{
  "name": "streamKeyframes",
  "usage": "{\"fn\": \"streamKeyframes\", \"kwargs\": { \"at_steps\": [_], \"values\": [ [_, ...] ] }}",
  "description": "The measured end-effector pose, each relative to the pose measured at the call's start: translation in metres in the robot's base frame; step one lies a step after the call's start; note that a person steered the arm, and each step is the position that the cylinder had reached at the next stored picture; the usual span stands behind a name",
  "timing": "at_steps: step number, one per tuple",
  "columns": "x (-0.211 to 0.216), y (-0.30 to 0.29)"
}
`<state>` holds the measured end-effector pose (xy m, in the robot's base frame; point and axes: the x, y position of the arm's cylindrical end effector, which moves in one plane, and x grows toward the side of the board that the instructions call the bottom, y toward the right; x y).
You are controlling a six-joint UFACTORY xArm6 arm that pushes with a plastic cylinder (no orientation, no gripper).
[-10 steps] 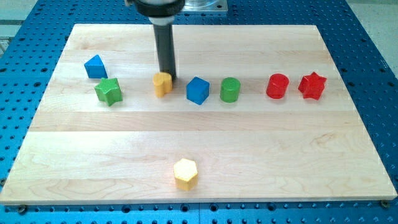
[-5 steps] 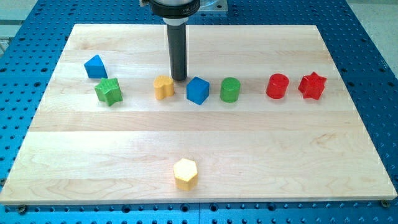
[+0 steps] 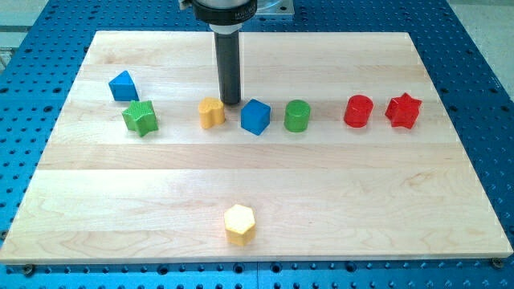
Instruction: Move the yellow heart to the left of the hexagon
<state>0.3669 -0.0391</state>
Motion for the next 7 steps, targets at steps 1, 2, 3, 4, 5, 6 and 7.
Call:
{"fn": "streamKeyframes", "kwargs": {
  "at_steps": [1,2,3,4,5,6,7],
  "values": [
    [0.002,-0.001],
    [0.026,-0.008],
    [-0.016,-0.013],
    [-0.002,-0.030],
    [0.022,-0.032],
    [0.075,-0.007],
    [0.090,0.016]
  ]
}}
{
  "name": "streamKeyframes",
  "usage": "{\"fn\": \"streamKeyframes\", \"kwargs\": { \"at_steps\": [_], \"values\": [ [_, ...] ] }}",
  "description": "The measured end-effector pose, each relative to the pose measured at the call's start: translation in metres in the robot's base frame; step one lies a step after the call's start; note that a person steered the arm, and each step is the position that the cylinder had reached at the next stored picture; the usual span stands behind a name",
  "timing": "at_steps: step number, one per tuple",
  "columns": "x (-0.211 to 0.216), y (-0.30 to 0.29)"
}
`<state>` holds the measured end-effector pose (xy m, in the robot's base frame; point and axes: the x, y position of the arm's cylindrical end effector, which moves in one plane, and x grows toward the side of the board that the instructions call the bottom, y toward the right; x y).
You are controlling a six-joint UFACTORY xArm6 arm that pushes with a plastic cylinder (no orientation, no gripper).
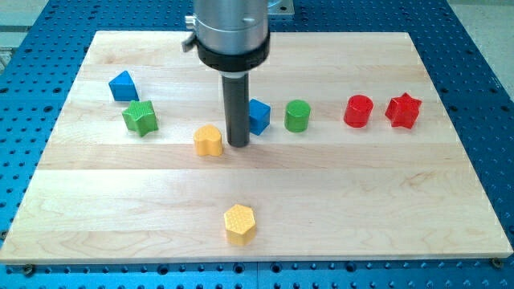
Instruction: Move the yellow heart to the left of the hexagon
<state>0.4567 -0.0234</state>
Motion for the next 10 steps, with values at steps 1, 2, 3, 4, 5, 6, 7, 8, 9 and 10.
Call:
{"fn": "streamKeyframes", "kwargs": {
  "at_steps": [1,2,3,4,5,6,7,8,9,10],
  "values": [
    [-0.028,-0.013],
    [0.002,-0.039],
    [0.068,-0.037],
    [0.057,-0.037],
    [0.042,-0.047],
    [0.091,-0.059],
    [0.104,-0.048],
    [0.070,-0.056],
    [0.059,-0.090],
    [0.093,-0.117]
  ]
}}
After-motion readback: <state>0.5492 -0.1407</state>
